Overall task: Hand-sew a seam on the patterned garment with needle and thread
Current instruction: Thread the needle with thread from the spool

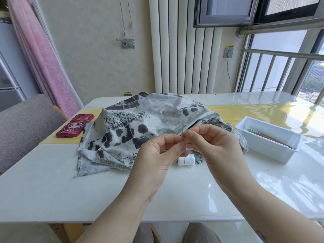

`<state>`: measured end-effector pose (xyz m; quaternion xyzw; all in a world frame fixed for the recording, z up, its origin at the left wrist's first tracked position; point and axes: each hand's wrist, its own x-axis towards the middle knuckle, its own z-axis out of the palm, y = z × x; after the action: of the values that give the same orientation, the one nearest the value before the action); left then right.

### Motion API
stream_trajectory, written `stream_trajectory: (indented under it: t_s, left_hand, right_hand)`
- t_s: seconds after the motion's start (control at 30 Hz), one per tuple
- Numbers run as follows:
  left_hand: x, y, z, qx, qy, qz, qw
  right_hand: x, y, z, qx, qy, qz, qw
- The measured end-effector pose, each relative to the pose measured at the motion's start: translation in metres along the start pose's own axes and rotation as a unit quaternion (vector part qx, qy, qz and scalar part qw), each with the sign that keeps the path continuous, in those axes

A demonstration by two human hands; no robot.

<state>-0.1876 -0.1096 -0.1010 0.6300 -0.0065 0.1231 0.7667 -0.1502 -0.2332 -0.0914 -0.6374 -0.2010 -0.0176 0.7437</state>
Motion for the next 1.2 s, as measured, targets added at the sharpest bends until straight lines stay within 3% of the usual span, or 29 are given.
stream_trajectory:
  t_s: [1.2]
  left_hand:
    - [0.0006,-0.0045,0.0019,0.083,0.009,0.054,0.995]
  right_hand:
    - [-0.0013,-0.0013,-0.0051,0.01,-0.018,0.019,1.0]
